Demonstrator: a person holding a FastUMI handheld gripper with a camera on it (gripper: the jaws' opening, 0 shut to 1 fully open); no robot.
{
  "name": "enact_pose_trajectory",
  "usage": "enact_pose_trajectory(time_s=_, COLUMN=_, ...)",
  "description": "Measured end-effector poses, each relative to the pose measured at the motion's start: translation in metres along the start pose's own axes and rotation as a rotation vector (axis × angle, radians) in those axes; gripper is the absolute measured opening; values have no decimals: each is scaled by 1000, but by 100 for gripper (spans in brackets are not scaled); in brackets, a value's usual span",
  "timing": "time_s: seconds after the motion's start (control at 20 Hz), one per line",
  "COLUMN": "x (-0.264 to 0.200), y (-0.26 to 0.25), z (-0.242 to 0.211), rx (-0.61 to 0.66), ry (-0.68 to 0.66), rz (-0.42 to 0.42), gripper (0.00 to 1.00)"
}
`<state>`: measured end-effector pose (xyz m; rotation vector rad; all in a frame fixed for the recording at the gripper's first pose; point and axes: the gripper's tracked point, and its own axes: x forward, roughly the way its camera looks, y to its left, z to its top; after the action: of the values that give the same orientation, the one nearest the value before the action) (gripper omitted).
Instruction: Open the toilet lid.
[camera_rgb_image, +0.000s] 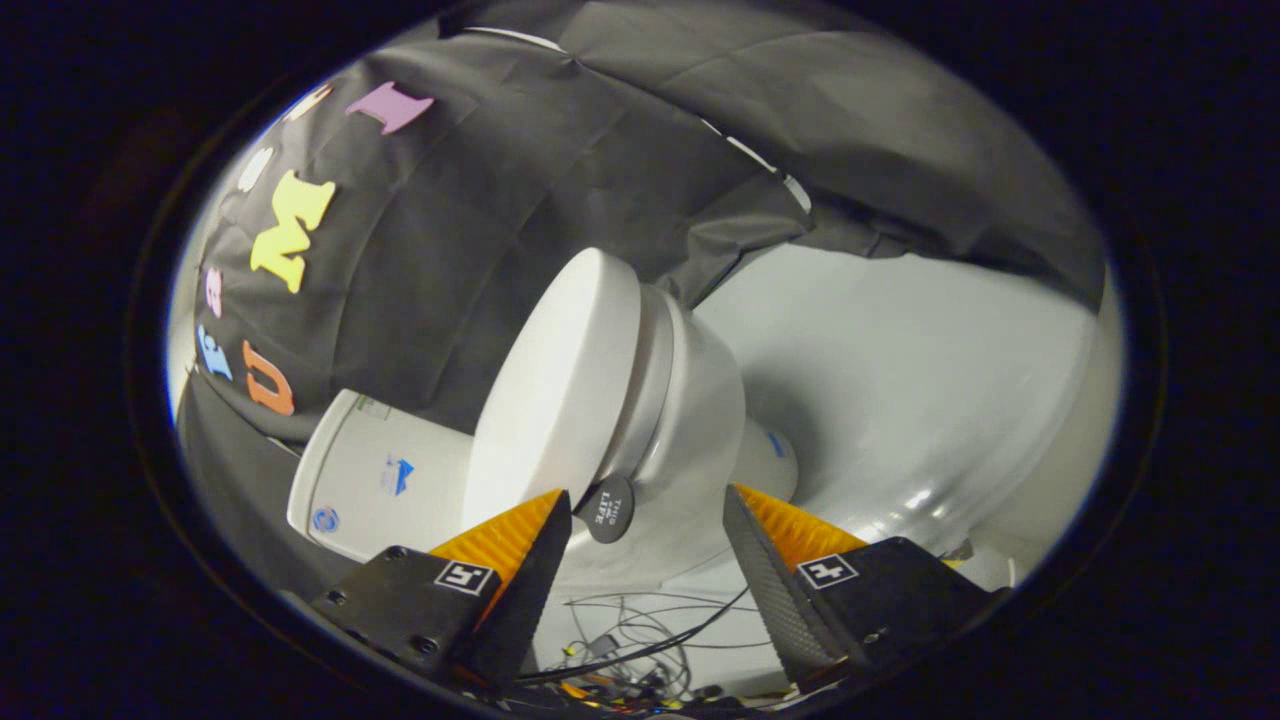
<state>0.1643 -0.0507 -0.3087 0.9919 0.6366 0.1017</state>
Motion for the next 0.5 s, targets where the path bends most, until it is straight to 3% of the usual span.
enact_pose_trajectory(time_s=0.3, x=20, y=12, z=-7, rx=113, ry=57, rz=88, gripper=75)
enact_pose_trajectory(time_s=0.5, x=28, y=9, z=-11, rx=140, ry=91, rz=93, gripper=54)
